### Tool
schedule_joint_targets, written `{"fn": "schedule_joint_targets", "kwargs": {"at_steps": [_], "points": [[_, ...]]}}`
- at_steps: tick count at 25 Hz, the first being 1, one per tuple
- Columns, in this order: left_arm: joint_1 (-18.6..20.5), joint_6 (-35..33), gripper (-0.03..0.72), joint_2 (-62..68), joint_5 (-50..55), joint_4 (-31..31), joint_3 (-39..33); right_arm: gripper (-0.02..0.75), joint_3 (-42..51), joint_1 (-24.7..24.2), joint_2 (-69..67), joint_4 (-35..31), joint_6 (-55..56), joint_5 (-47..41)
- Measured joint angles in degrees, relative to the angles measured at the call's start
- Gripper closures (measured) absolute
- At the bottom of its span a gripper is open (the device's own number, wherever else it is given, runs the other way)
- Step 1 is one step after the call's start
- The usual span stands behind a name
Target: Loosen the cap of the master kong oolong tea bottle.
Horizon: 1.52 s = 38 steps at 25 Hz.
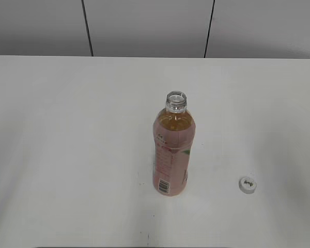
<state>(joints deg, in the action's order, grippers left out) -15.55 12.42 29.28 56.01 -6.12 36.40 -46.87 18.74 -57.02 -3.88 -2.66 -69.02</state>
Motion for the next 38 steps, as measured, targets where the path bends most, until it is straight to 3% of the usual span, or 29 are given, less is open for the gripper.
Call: {"fn": "schedule_joint_targets", "kwargs": {"at_steps": [4,9,16,21,38], "points": [[0.0,-2.4,0.219,-5.9,5.3,0.2,-1.0,0.156,7.2,0.0,8.2,1.7,0.0,0.0],[0.0,-3.0,0.219,-15.8,4.8,1.5,-3.3,0.156,13.5,0.0,22.7,4.2,0.1,0.0],[0.0,-4.1,0.253,-27.8,3.2,1.9,-4.1,0.156,16.2,0.0,42.4,4.7,0.1,3.4],[0.0,-10.0,0.258,-29.6,3.1,5.2,-4.1,0.156,17.4,0.0,52.8,4.7,0.1,5.4],[0.0,-12.9,0.31,-29.6,3.1,7.0,-4.1,0.156,17.5,0.0,57.4,4.3,0.4,5.7]]}}
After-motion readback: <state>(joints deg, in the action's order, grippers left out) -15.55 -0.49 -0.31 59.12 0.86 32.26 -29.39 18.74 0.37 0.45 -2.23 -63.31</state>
